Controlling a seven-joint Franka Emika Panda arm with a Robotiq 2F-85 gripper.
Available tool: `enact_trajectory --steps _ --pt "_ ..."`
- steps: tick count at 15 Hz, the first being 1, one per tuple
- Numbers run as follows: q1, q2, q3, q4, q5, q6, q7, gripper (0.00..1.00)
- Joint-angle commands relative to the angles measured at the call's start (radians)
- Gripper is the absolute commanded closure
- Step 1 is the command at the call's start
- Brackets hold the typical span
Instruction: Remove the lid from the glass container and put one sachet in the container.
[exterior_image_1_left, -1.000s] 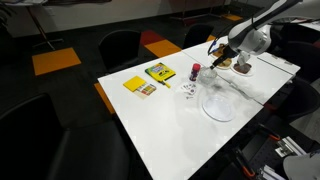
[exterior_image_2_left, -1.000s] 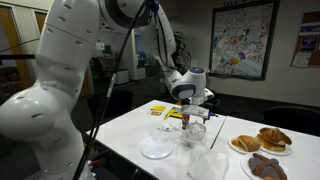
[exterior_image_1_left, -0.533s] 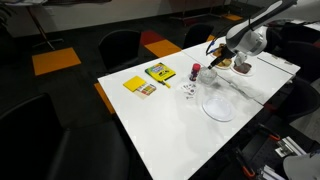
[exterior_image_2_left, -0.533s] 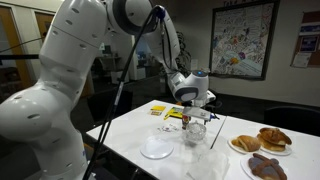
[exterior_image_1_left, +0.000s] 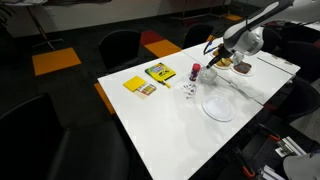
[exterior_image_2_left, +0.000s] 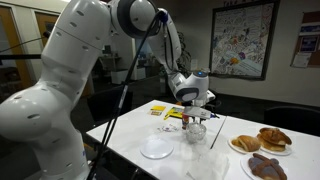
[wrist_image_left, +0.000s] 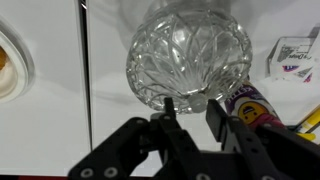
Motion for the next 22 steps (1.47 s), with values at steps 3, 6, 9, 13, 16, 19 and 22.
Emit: enact_trajectory --steps 3,6,9,13,16,19,22 --pt "0.061 -0.021 -0.053 -0.006 -0.090 -0.018 0.038 0.99" --pt "0.109 -0.034 -0.086 -0.013 -0.143 -0.016 0.079 1.00" --pt "0.156 -0.038 -0.122 -0.015 -0.183 -0.021 0.115 0.74" --pt "0.199 -0.052 -0.159 -0.023 -0.214 -0.011 0.155 0.53" --pt "0.216 -0.078 -0.178 -0.035 -0.230 -0.011 0.176 0.33" --pt "0.237 -0.112 -0.199 -0.056 -0.244 -0.014 0.207 0.11" --pt "0.242 -0.137 -0.205 -0.077 -0.239 -0.020 0.227 0.00"
